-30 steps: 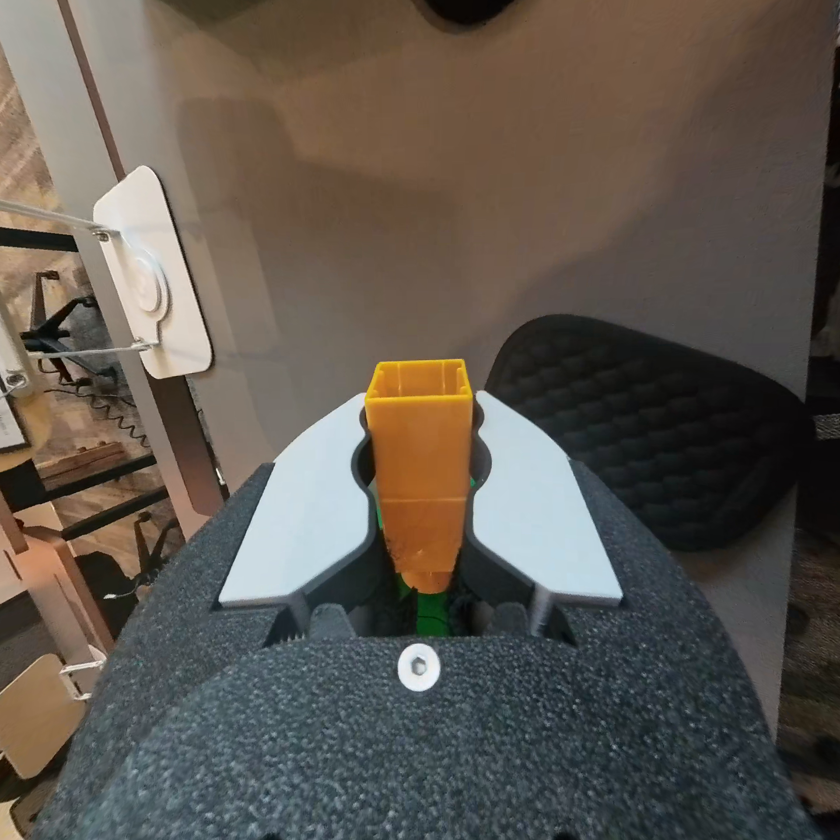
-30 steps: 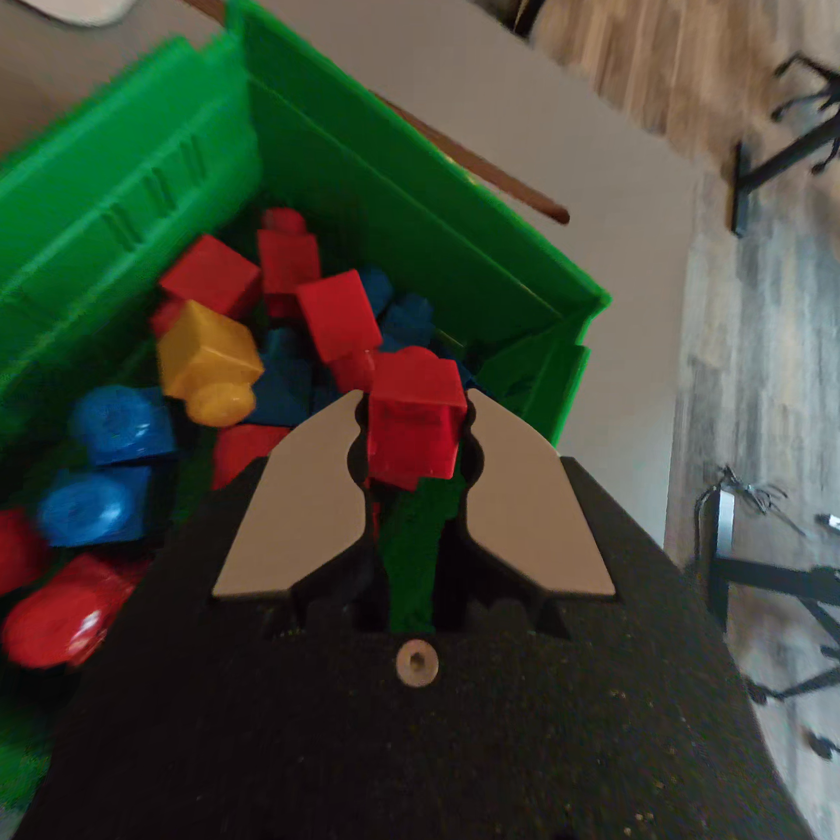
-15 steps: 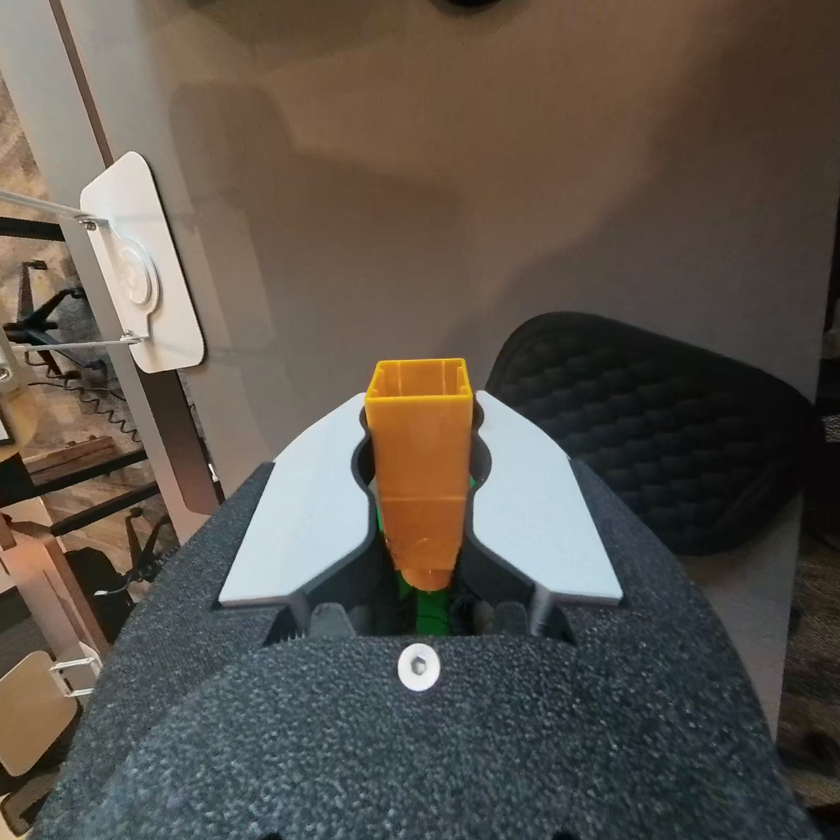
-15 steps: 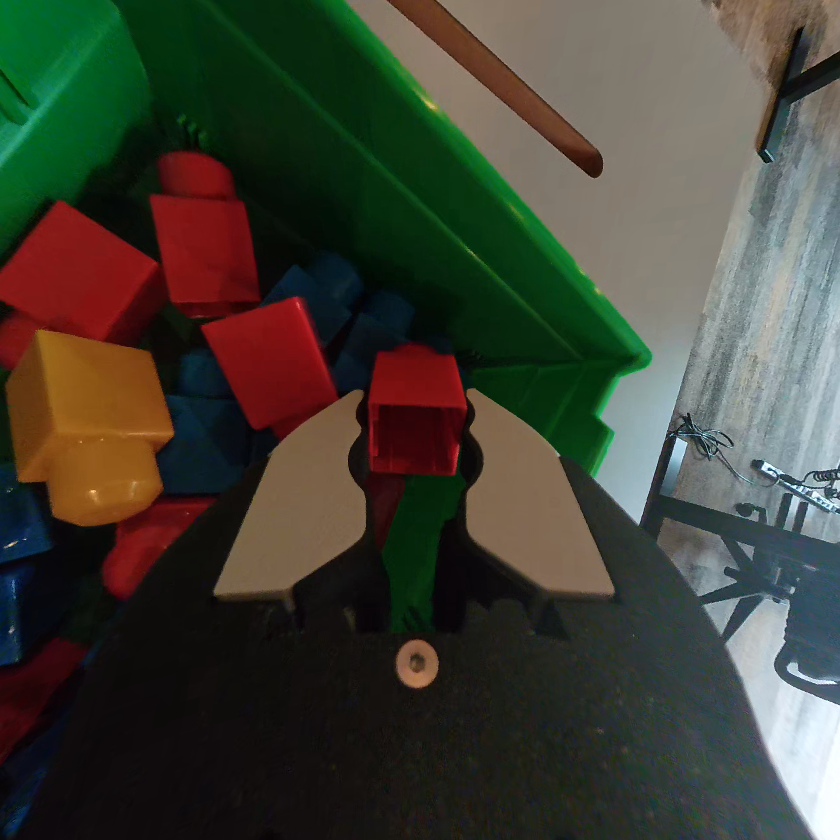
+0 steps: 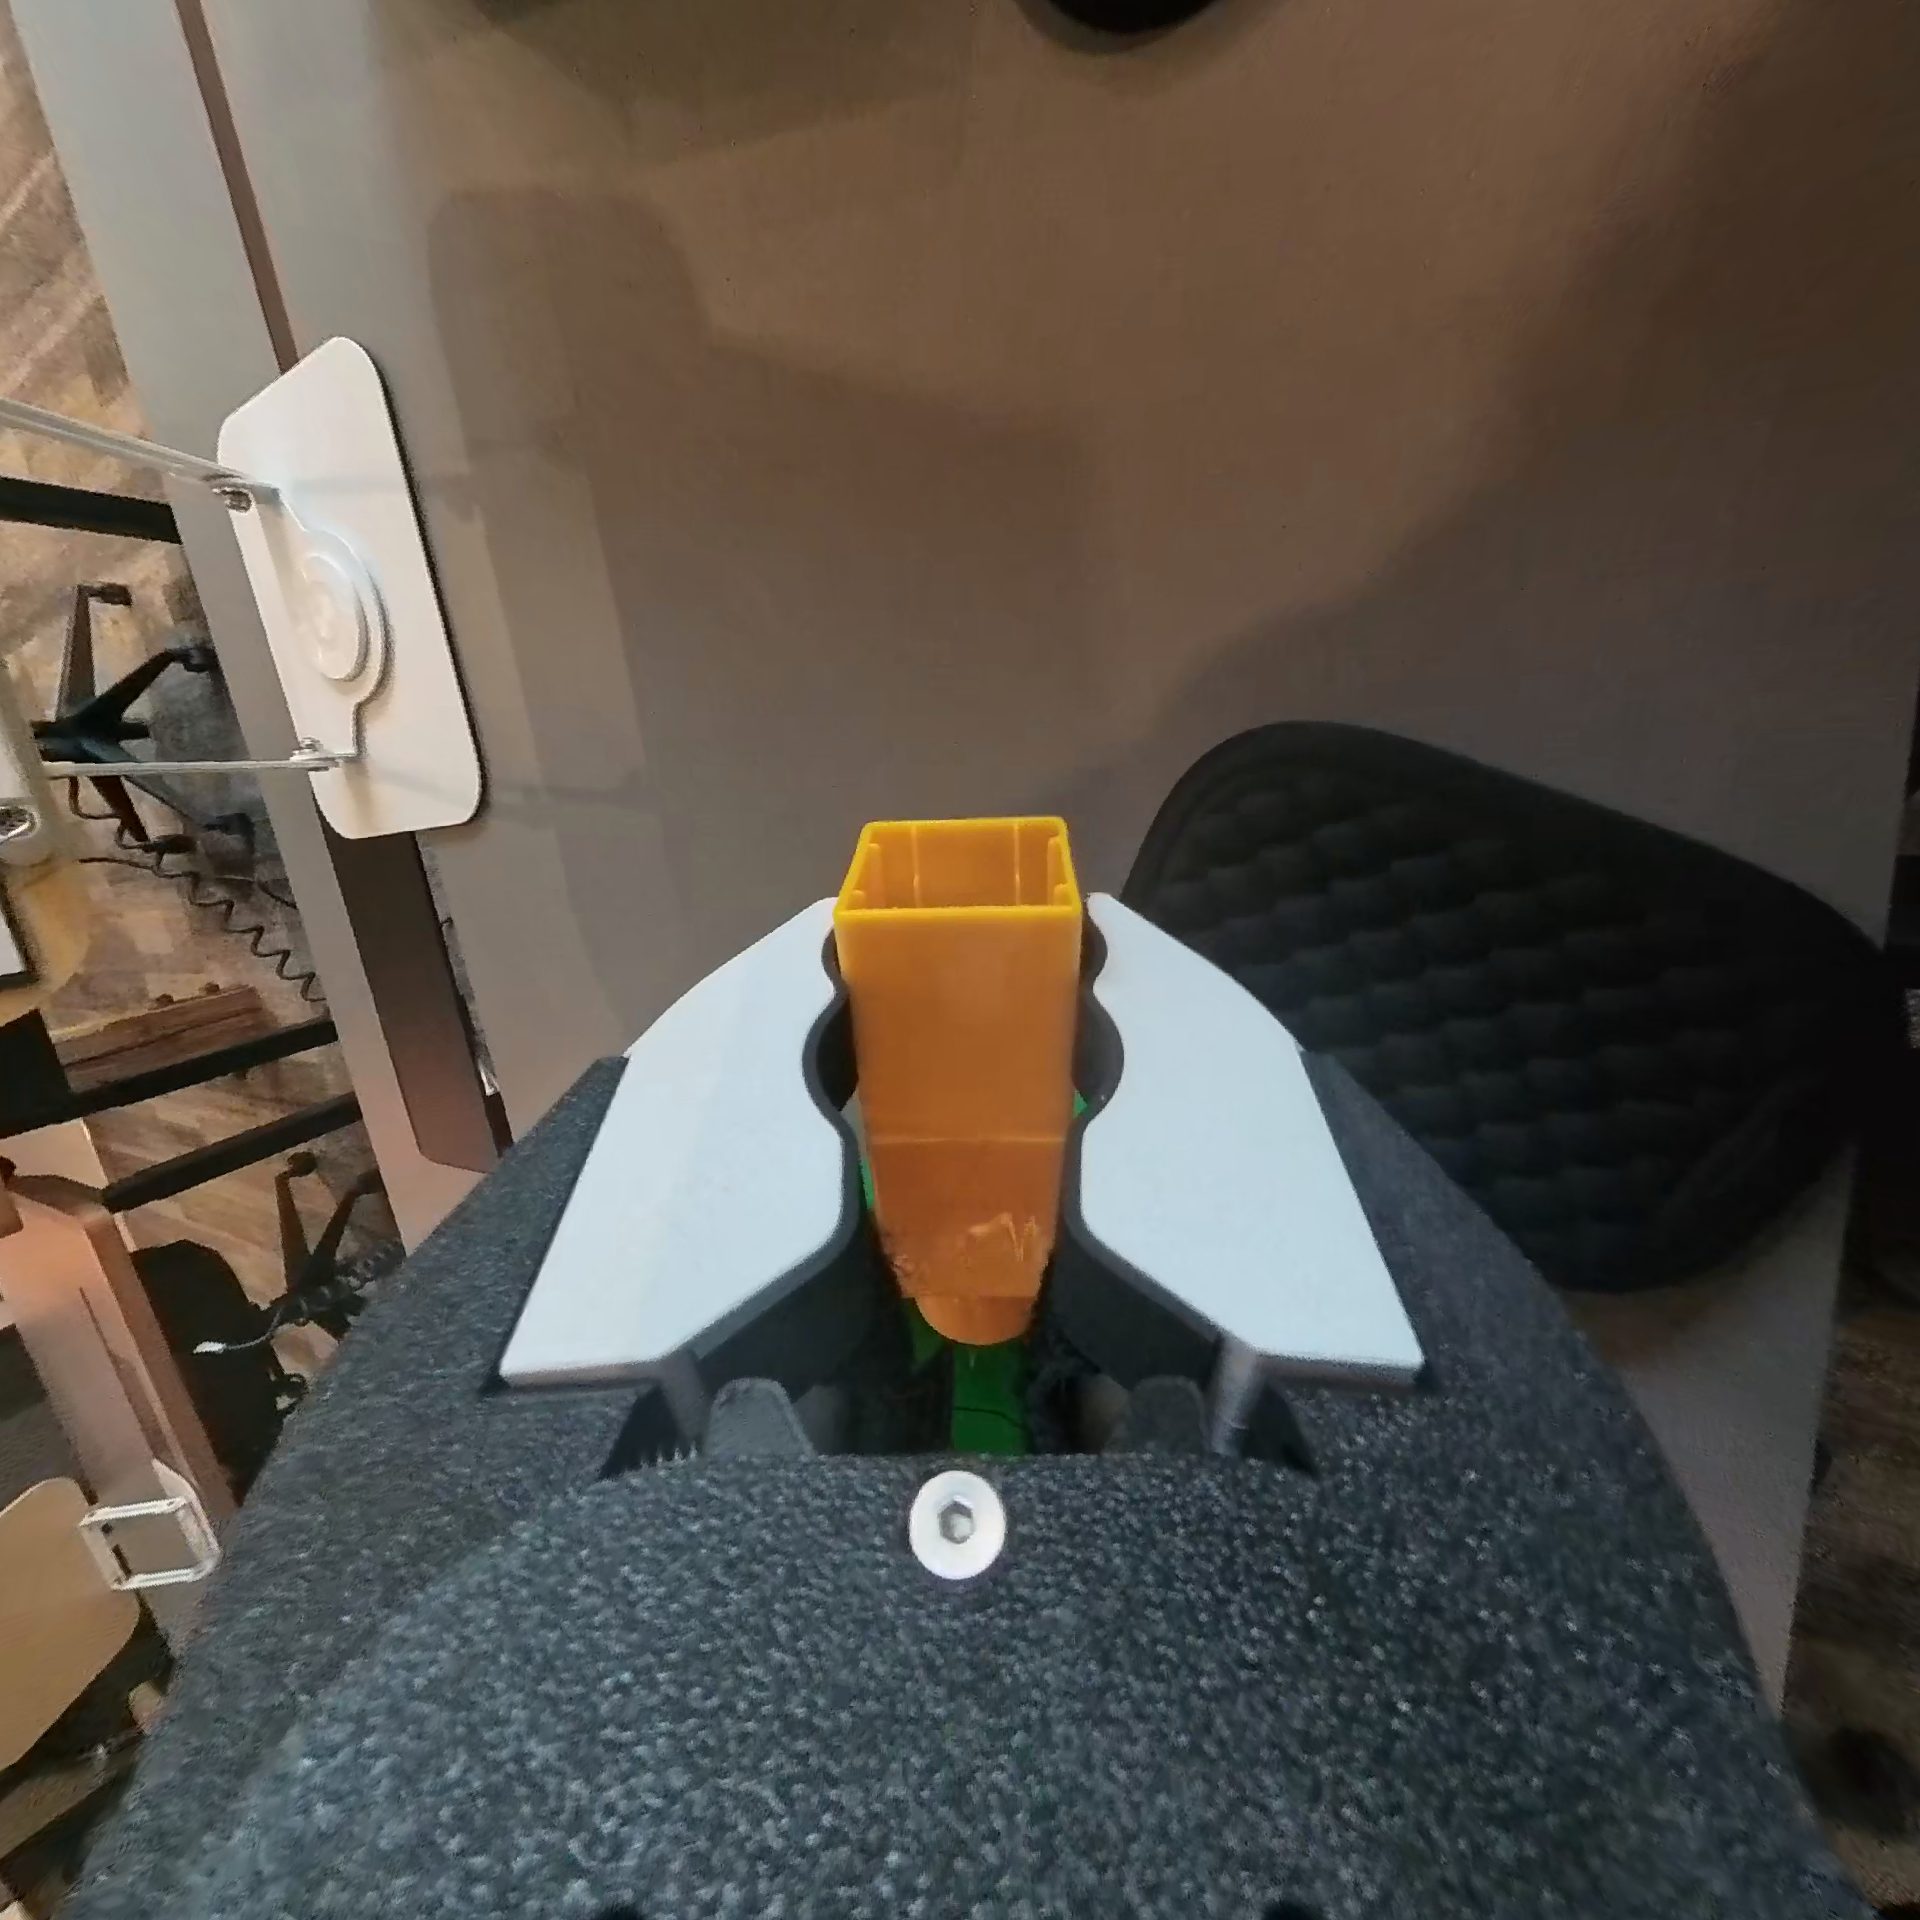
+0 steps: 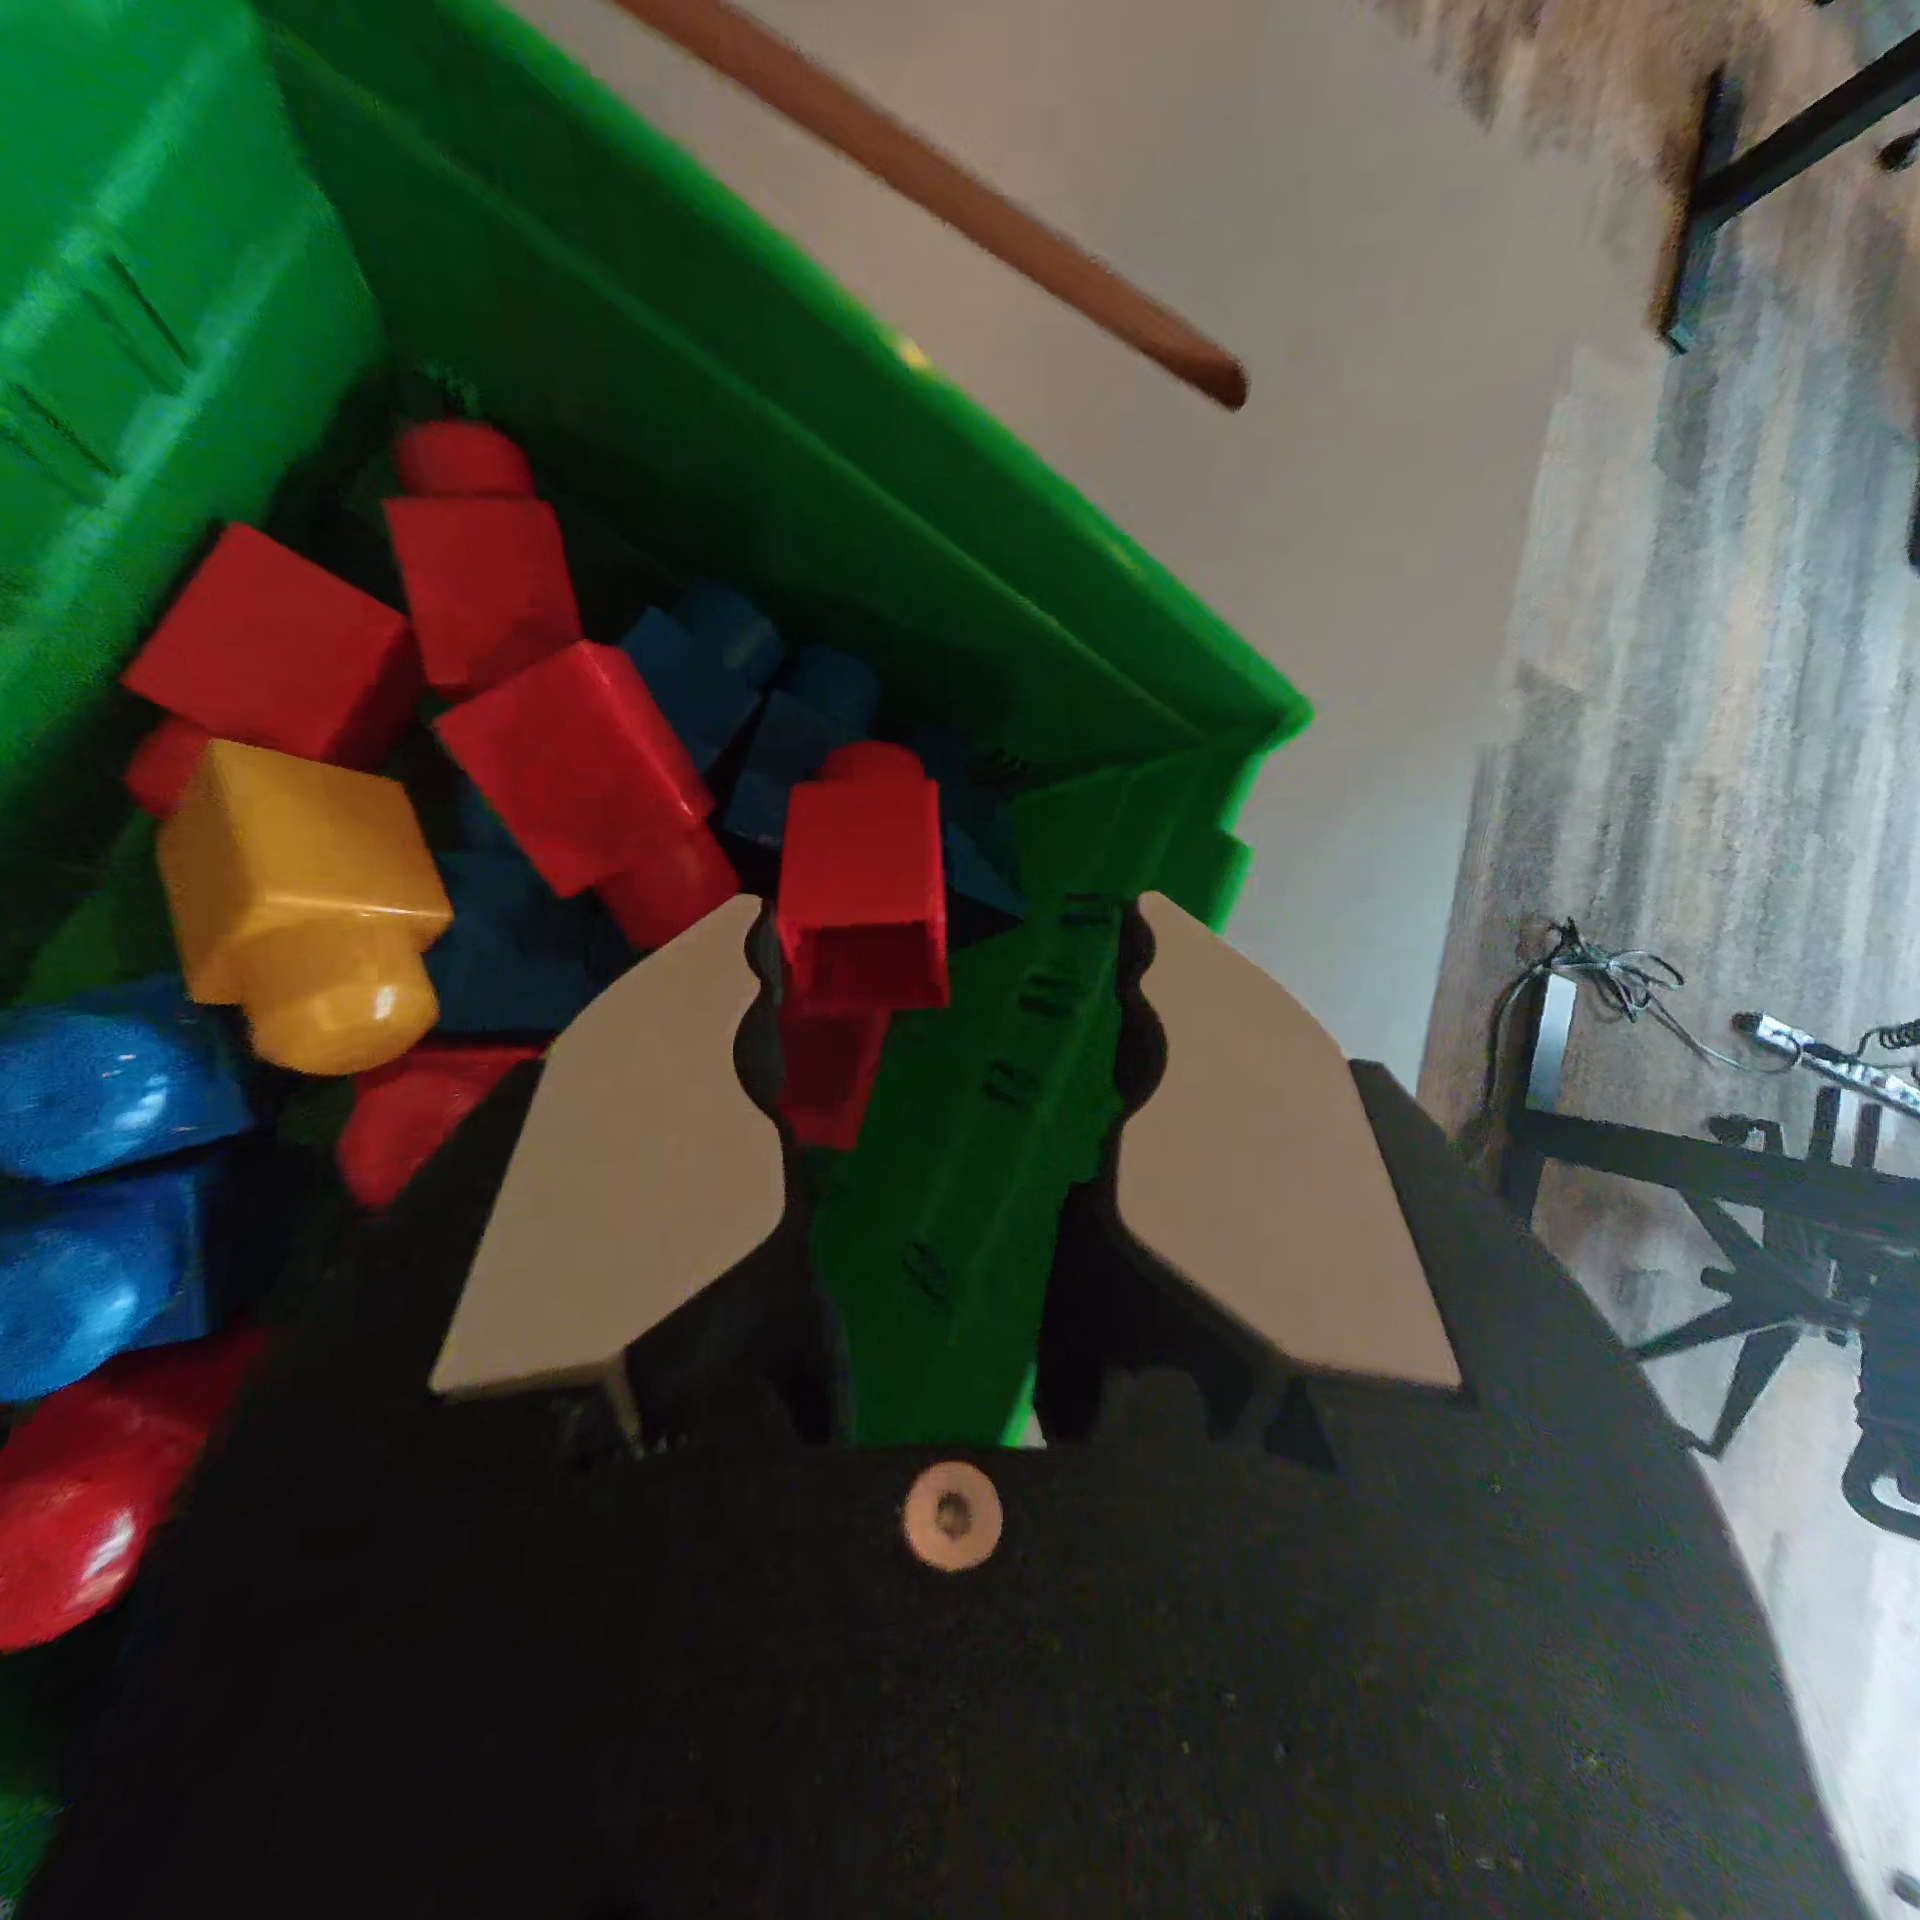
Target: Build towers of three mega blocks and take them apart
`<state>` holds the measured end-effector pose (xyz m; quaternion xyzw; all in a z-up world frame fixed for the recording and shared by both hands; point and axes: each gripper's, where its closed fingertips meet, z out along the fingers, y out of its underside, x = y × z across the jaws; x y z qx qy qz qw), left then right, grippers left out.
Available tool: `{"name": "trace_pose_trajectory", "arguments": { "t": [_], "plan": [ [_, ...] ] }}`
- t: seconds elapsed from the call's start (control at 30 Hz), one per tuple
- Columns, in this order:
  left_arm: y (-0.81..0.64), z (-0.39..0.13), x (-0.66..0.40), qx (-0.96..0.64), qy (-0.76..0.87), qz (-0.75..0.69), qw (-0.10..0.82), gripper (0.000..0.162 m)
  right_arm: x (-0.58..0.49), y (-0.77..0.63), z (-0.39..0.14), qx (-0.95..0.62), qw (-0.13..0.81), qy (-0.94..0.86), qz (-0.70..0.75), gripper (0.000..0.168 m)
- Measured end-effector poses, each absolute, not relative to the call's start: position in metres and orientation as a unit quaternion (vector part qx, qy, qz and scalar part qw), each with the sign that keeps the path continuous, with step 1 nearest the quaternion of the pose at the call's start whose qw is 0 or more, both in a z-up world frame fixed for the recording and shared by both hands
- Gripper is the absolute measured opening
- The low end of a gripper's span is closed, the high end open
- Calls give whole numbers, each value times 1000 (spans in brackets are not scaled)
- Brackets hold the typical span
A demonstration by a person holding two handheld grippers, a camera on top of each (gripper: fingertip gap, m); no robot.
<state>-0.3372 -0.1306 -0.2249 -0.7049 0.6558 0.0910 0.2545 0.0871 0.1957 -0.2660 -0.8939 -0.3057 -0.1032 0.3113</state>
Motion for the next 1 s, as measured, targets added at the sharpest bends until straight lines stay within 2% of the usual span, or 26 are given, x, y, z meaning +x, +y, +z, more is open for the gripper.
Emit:
{"name": "trace_pose_trajectory", "arguments": {
  "t": [0.17,0.33,0.53,0.8,1.0],
  "plan": [
    [-127,-225,-335,-711,647,78,263,38,41,157,-215,-846,419,-328,-33,69],
    [-122,-220,-327,-723,629,44,283,38,-89,56,-171,-690,525,-472,161,61],
    [-117,-214,-311,-722,623,12,299,38,-215,-86,-169,-507,508,-616,326,57],
    [-121,-213,-293,-707,640,-1,302,38,-291,-125,-189,-436,510,-689,275,55],
    [-126,-217,-296,-700,649,6,298,37,-303,-131,-195,-410,504,-715,257,36]
  ]
}}
